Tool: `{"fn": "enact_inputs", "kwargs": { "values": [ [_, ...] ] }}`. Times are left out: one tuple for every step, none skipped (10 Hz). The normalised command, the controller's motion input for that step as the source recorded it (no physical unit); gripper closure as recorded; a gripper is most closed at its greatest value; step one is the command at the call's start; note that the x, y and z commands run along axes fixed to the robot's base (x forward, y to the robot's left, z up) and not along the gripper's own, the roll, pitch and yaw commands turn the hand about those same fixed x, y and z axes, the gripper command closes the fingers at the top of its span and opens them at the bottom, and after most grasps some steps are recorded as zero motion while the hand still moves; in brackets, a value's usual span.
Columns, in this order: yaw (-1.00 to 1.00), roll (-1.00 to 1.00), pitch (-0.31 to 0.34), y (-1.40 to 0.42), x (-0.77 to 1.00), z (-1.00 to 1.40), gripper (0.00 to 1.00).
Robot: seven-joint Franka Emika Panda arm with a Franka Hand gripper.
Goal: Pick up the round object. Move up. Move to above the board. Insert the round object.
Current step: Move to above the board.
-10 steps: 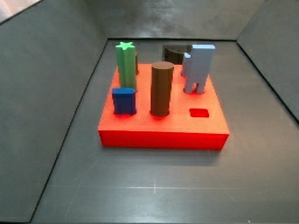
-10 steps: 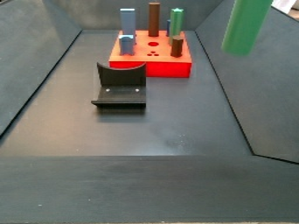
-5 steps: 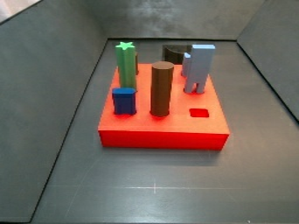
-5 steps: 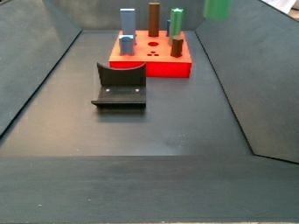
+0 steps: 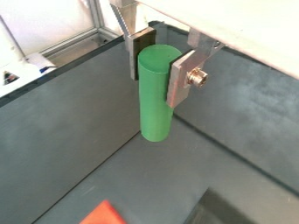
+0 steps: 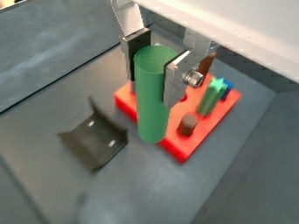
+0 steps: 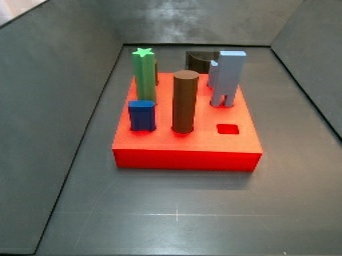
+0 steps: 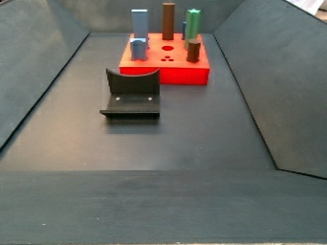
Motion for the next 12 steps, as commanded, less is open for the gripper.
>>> {"fn": "enact_inputs", "kwargs": {
  "values": [
    [0.01,0.0,0.018,-1.0,0.13,0.05,1.0],
    [0.01,-0.01,0.025,-1.0,0.13,0.05,1.0],
    [0.01,-0.01,0.038,-1.0,0.14,0.05,1.0],
    [0.01,0.0,0.049,-1.0,0.15,0.05,1.0],
    [0.01,0.0,0.06,-1.0,0.16,0.05,1.0],
    [0.01,-0.01,0.07,-1.0,0.17,0.05,1.0],
    [0.01,0.0,0.082,-1.0,0.18,0.05,1.0],
    [0.01,0.0,0.093,-1.0,0.2,0.06,1.0],
    [0.01,0.01,0.101,-1.0,0.21,0.06,1.0],
    [0.01,0.01,0.122,-0.83,0.21,0.06,1.0],
    [0.0,0.01,0.131,-0.63,0.18,0.05,1.0],
    [0.01,0.02,0.124,-0.26,0.11,0.04,1.0]
  ]
}}
